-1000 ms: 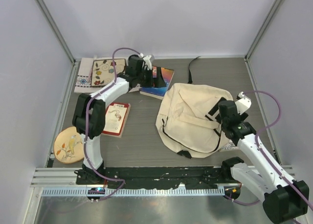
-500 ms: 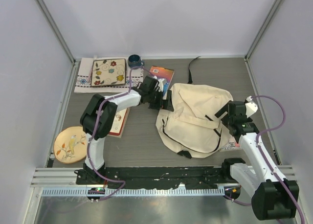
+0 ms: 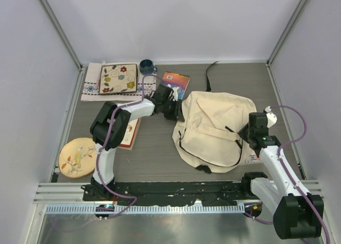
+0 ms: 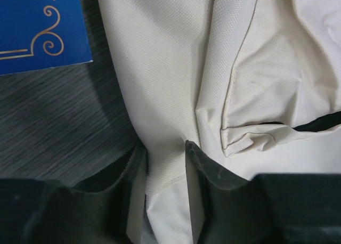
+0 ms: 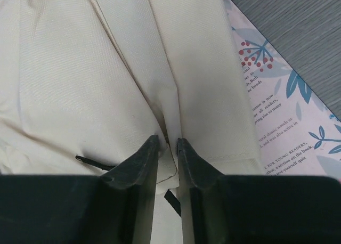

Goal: Pack the student bag
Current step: Adjust the student bag at the center of the board.

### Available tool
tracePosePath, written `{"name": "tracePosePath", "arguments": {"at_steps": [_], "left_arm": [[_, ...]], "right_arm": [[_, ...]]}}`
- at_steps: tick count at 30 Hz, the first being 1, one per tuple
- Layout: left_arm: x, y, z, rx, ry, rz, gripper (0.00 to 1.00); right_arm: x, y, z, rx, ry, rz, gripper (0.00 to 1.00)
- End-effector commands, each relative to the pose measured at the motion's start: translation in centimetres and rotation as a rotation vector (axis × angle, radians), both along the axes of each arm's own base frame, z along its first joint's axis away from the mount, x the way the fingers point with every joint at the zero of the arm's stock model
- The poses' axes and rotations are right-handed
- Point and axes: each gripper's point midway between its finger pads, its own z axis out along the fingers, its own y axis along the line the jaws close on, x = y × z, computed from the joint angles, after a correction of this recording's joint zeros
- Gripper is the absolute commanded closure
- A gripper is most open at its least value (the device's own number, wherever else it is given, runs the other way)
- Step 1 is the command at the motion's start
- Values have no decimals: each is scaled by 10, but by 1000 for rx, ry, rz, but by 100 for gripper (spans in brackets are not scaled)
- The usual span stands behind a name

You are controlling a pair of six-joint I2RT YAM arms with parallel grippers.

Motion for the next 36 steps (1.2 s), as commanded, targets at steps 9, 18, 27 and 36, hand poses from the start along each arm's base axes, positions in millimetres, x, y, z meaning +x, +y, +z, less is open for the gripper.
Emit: {"name": "tracePosePath", "arguments": {"at_steps": [9,18,27,36], "left_arm": [[-26,-30,18,-99,25,-92,100],[-25,-47,98,-180,-165,-143,100],[-22,-25,156,-174,-330,-76,100],[-22,37,159,-44,-412,137,100]], "right_arm": [[13,23,9,88,-87,88,89],[20,23,37,91,-201,84,99],[36,48,77,187,-349,188,99],[77,96,111,346,-414,373,99]]}}
